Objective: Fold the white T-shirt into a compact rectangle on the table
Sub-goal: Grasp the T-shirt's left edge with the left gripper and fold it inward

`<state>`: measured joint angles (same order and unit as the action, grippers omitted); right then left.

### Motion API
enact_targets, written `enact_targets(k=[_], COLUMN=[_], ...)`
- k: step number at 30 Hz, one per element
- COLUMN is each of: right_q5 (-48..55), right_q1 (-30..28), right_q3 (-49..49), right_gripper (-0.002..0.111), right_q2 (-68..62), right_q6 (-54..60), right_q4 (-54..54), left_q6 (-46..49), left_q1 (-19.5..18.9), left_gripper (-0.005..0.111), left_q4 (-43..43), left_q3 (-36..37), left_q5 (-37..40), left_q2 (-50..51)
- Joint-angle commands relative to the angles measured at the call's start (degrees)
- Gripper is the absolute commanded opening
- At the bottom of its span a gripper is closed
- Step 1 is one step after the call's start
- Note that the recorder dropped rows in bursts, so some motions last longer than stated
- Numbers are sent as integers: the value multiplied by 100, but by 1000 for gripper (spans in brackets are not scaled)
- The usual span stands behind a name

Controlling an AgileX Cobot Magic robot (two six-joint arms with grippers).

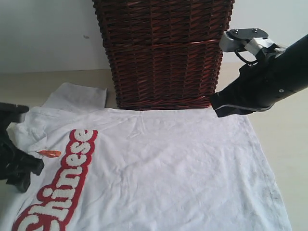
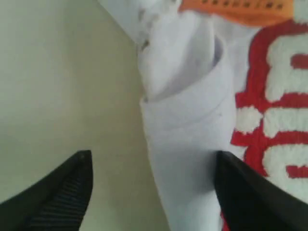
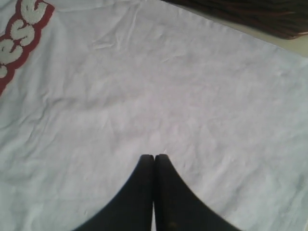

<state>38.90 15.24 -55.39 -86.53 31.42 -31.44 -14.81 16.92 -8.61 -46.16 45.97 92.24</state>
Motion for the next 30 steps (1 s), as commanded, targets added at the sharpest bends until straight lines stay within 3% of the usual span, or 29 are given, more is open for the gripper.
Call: enact_targets(k=[1, 4, 6, 8, 9, 11, 14, 16, 20, 21, 24, 27, 30], right_q5=[59, 121, 134, 134, 107, 63, 63, 53, 29, 29, 1, 45, 71], right_q1=[9, 9, 9, 9, 9, 9, 9, 9, 9, 9, 9, 9, 9], right_q3=[-52, -52, -52, -52, -52, -52, -52, -52, -52, -52, -52, -52, -52], right_gripper=[0, 0, 0, 0, 0, 0, 0, 0, 0, 0, 0, 0, 0], right_q2=[72, 72, 72, 72, 72, 72, 72, 72, 72, 72, 72, 72, 72], right_q6=[16, 39, 39, 39, 39, 39, 39, 39, 39, 39, 39, 39, 39], right_q4=[-16, -125, -125, -125, -147, -166, -166, -166, -166, -166, -166, -166, -166], left_q6=[466, 882, 1027, 1038, 1038, 995, 703, 689, 689, 689, 109, -1210, -1563], left_q1=[-390, -434, -434, -434, -434, -434, -367, -69, 1209, 1408, 2163, 2236, 2236], left_gripper=[68, 68, 62, 48, 25, 1, 1, 5, 73, 75, 61, 60, 64], left_q4=[923, 1386, 1575, 1587, 1587, 1509, 1511, 1589, 1874, 1888, 1560, 165, -206], left_q3=[654, 802, 815, 815, 815, 815, 815, 815, 815, 815, 815, 662, 512], left_q5=[-473, -543, -506, -359, -264, -261, -610, -828, -1276, -1318, -1633, -1505, -1135], left_q2=[169, 359, 399, 383, 303, 100, -144, -219, -219, -219, -219, -231, -363])
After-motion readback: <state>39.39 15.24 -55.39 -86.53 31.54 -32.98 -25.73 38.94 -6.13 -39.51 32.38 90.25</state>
